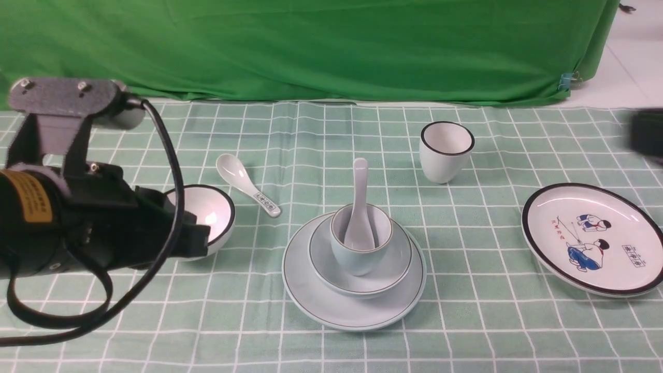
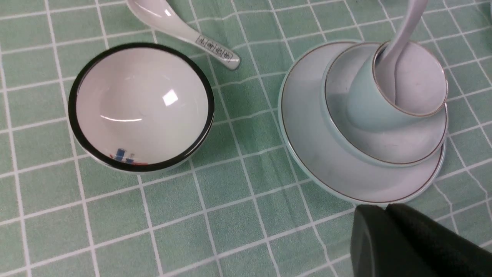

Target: Place the bowls on the plates on the blue tablecloth, put the cups on the bowls, and place the spoons in the cups.

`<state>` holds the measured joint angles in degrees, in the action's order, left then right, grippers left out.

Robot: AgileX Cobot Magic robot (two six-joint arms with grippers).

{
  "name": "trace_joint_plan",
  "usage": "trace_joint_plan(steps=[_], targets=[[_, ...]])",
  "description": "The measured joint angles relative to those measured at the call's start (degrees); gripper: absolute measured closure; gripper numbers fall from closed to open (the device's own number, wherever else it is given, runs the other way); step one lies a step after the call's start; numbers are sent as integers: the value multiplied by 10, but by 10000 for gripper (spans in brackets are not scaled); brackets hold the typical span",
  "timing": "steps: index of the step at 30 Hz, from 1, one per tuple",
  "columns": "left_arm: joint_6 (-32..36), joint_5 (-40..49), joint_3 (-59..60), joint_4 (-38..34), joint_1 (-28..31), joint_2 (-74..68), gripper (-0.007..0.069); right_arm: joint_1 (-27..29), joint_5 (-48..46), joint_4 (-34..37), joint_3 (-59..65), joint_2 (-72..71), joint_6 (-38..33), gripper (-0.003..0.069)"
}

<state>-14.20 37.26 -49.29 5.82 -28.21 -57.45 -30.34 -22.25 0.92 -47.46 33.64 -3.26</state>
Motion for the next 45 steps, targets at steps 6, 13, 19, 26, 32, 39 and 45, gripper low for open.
trace_joint_plan(steps=[6,13,19,26,32,39,45], targets=[[2,-12,0,1,0,0,616,10,61,-35,134,-232,37,637],[18,-25,25,1,0,47,616,10,171,-37,239,-333,45,615],[19,-70,134,-1,0,216,616,10,168,-37,251,-337,57,561],[20,-73,189,-1,0,362,615,10,143,-37,251,-337,57,543],[20,-74,189,-1,0,396,614,10,141,-37,251,-337,58,536],[22,-75,189,-1,0,396,613,10,141,-38,251,-337,58,522],[82,-168,242,-8,30,439,613,10,141,-38,251,-337,58,502]])
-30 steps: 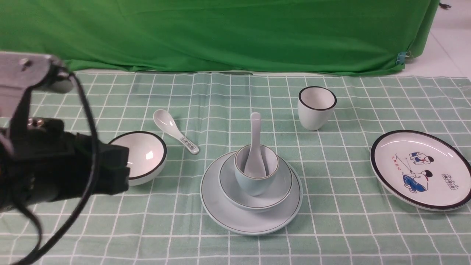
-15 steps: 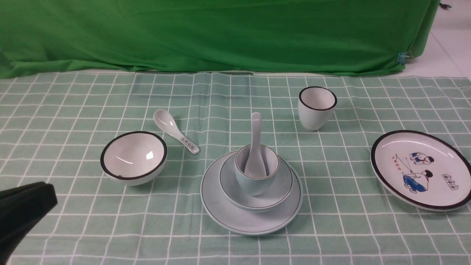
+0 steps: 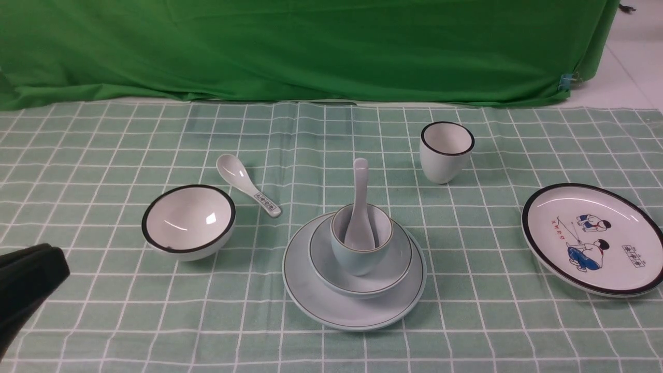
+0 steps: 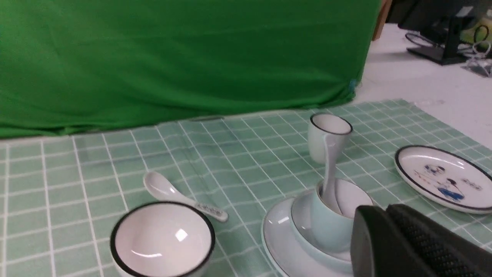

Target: Place the bowls on the plates on the blue tablecloth, put the cups on the bowls, and place the spoons in the cups.

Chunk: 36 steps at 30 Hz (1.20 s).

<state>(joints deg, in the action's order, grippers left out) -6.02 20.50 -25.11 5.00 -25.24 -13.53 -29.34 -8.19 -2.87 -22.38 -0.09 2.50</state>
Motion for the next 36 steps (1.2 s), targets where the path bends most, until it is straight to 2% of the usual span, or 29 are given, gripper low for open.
trace_joint_plan(steps=[5,6,10,15,36], targets=[[128,-83,138,-98,143,113,613,0,-1,-1,0,0,0,482],[138,-90,162,-106,169,127,612,0,-1,-1,0,0,0,480],[147,-95,231,-111,214,134,612,0,-2,-1,0,0,0,478],[148,-90,254,-111,231,135,612,0,-2,-1,0,0,0,466],[151,-74,255,-111,231,135,610,0,-2,-1,0,0,0,424]])
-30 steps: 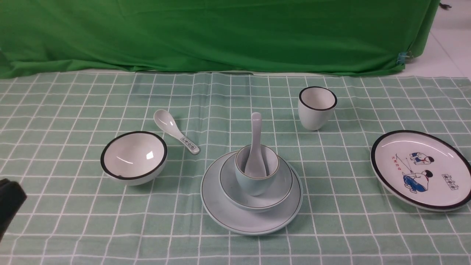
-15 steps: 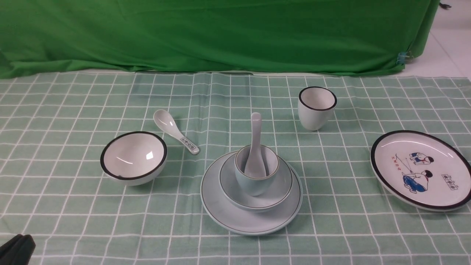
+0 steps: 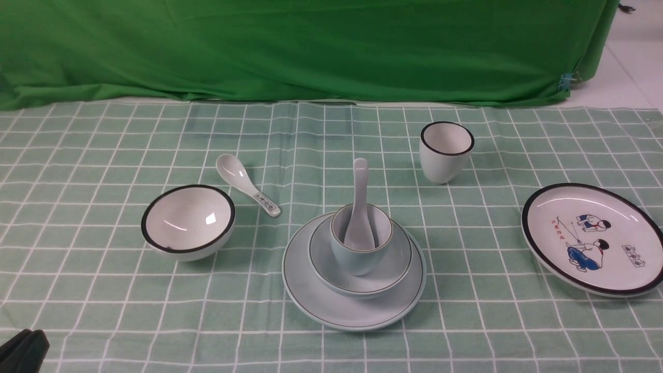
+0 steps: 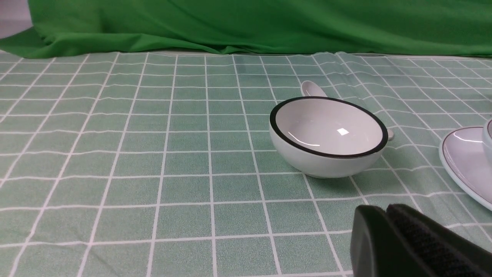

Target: Place the bowls on the plates on the blue tablecloth, put the cups on the bowls, and place the spoons in the cups.

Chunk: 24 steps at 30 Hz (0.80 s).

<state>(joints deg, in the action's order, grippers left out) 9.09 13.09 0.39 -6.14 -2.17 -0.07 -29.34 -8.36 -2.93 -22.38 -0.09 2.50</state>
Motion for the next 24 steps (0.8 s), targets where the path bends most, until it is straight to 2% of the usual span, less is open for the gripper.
trace_joint_plan(steps=[5,10,13,18,19,21,24], targets=[[1,0,0,0,0,0,607,0,0,0,0,0,-2,421],[1,0,0,0,0,0,608,5,-4,-1,0,0,-34,419],[2,0,0,0,0,0,608,58,-21,-1,4,0,-37,419],[2,0,0,0,0,0,608,216,-34,-1,75,1,-87,419],[2,0,0,0,0,0,608,222,-34,-1,80,1,-88,419],[2,0,0,0,0,0,608,270,-35,-2,138,1,-97,419],[2,0,0,0,0,0,608,292,-39,-2,206,1,-100,419]])
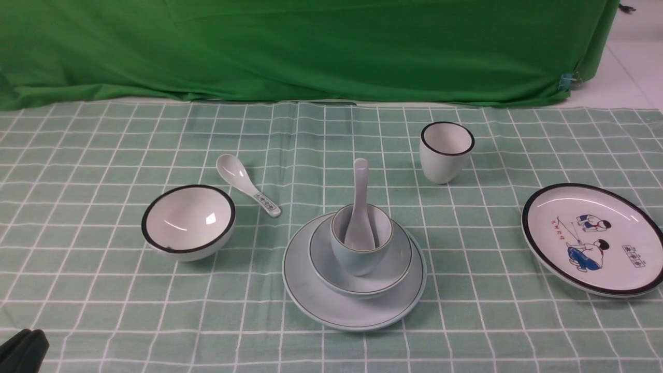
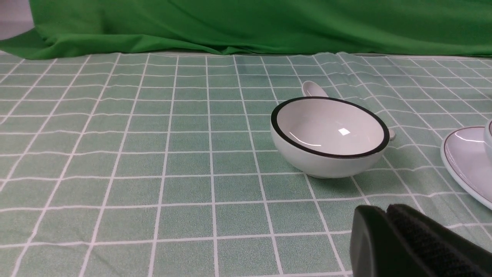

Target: Place the bowls on the plates on the blue tablecloth, put the cups on the bowls, and place the spoons in the cups.

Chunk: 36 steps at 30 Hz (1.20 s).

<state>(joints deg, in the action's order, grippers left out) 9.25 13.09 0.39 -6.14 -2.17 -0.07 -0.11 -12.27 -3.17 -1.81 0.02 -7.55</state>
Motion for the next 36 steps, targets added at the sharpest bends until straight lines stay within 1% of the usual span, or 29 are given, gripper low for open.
trace_joint_plan(steps=[3,36], targets=[[1,0,0,0,0,0,608,3,-15,0,22,1,-1,419],[2,0,0,0,0,0,608,3,-13,0,22,1,-1,419]])
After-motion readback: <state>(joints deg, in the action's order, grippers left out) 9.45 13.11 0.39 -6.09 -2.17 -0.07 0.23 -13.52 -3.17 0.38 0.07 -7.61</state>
